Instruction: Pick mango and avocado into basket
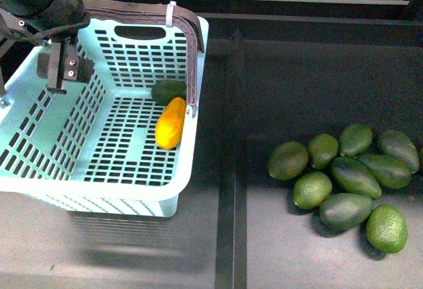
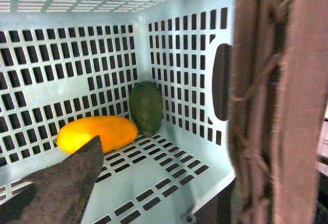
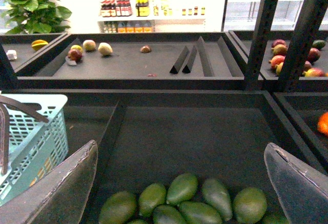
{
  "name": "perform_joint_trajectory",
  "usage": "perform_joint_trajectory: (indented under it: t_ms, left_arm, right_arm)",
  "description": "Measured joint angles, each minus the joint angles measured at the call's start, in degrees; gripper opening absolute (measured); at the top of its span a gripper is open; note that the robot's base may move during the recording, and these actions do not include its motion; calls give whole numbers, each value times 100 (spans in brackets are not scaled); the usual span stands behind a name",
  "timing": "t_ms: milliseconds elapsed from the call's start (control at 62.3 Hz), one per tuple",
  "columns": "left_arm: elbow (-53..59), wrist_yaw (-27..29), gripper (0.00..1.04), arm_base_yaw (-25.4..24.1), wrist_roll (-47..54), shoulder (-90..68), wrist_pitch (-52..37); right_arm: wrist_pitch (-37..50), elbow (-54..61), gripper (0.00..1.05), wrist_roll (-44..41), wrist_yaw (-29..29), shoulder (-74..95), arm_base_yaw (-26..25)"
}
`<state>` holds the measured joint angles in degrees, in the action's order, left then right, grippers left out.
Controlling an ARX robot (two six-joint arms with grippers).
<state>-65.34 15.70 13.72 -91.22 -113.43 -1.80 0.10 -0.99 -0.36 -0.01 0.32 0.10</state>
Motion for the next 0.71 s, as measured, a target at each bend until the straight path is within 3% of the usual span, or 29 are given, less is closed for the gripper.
perform_joint_trajectory:
  t_ms: [193, 353, 498, 562, 642, 707]
  left_arm:
    - [640, 533, 96, 138, 57, 940, -105]
    - [957, 1023, 96, 328, 197, 1587, 317]
    - [990, 1099, 96, 435, 223, 1818, 439]
    - [1827, 254, 84, 310, 2052, 1805, -1823]
    - [2997, -177, 68, 138, 4553, 1921, -4341]
    - [3582, -280, 55, -24, 6363, 2275, -5471]
  right_arm:
    - [-2, 0, 96, 0, 0, 0, 0]
    - [-2, 0, 96, 0, 0, 0, 0]
    - [0, 0, 96, 0, 0, 0, 0]
    - [-2, 0, 96, 2, 2, 0, 0]
    - [-2, 0, 96, 0, 7, 0, 0]
    - [-2, 0, 96, 0, 4, -2, 0]
